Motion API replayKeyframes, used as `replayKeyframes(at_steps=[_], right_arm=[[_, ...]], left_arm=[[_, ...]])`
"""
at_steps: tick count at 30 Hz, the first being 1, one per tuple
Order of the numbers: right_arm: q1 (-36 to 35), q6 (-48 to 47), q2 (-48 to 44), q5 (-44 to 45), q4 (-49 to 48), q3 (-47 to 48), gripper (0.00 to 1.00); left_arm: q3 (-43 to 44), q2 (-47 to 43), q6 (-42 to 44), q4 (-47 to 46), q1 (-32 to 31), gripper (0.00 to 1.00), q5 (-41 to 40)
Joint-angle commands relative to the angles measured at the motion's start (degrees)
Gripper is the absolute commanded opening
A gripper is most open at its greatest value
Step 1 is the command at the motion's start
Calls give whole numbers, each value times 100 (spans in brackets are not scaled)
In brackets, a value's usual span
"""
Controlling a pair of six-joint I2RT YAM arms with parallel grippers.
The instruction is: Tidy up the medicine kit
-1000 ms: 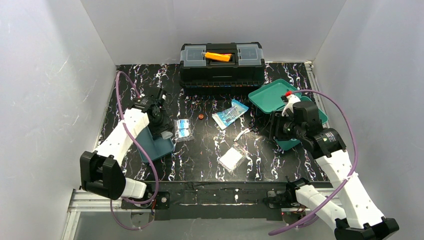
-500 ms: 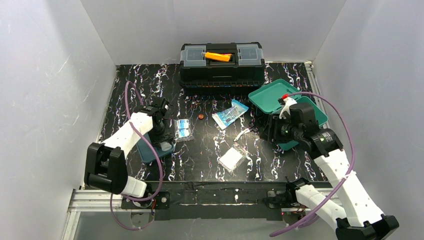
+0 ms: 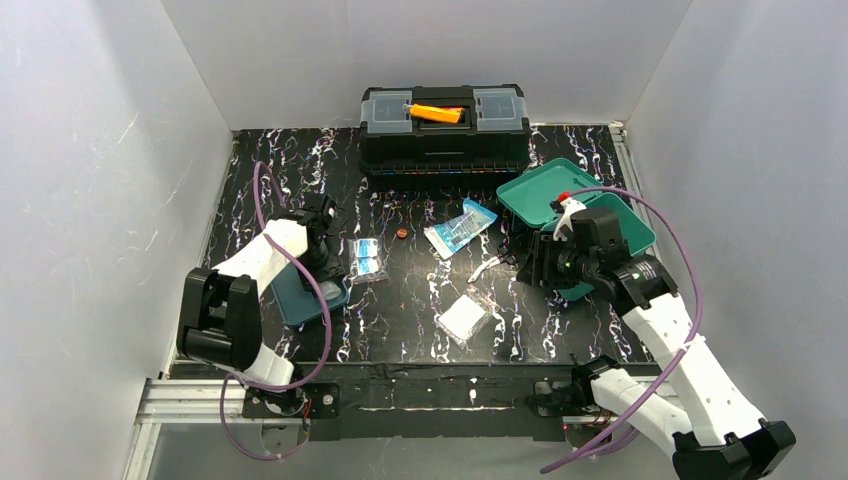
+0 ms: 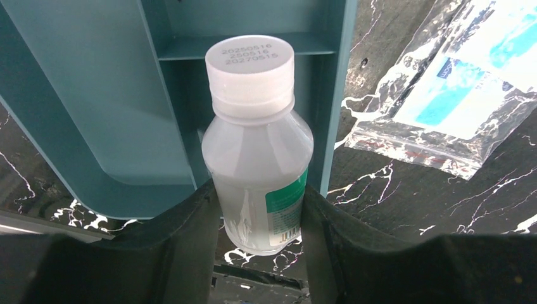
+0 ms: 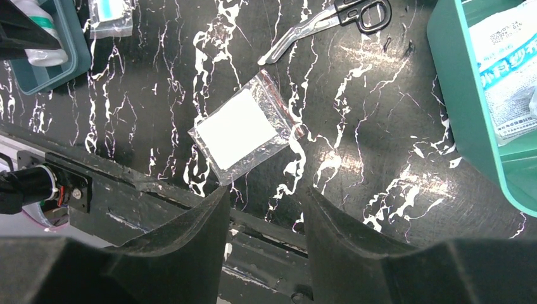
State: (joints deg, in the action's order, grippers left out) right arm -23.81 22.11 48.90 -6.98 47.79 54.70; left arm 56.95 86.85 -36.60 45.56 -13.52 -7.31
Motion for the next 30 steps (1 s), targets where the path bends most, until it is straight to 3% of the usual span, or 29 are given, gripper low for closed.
replayKeyframes(at_steps=[1,16,27,30], right_arm=[[-57,12,80,57,-224,-27,53],[-183,31,241,135,-268,-29,55],[-268,91,275,197,-266,-23,57],[-299,118,261,197,-282,-68,57]], left_arm=[[-119,10,37,-52,36,10,5],[-261,301,26,-144,38,15,155],[-286,174,73,-78,38,44,186],[-273,25,114,-36,39,47,125]])
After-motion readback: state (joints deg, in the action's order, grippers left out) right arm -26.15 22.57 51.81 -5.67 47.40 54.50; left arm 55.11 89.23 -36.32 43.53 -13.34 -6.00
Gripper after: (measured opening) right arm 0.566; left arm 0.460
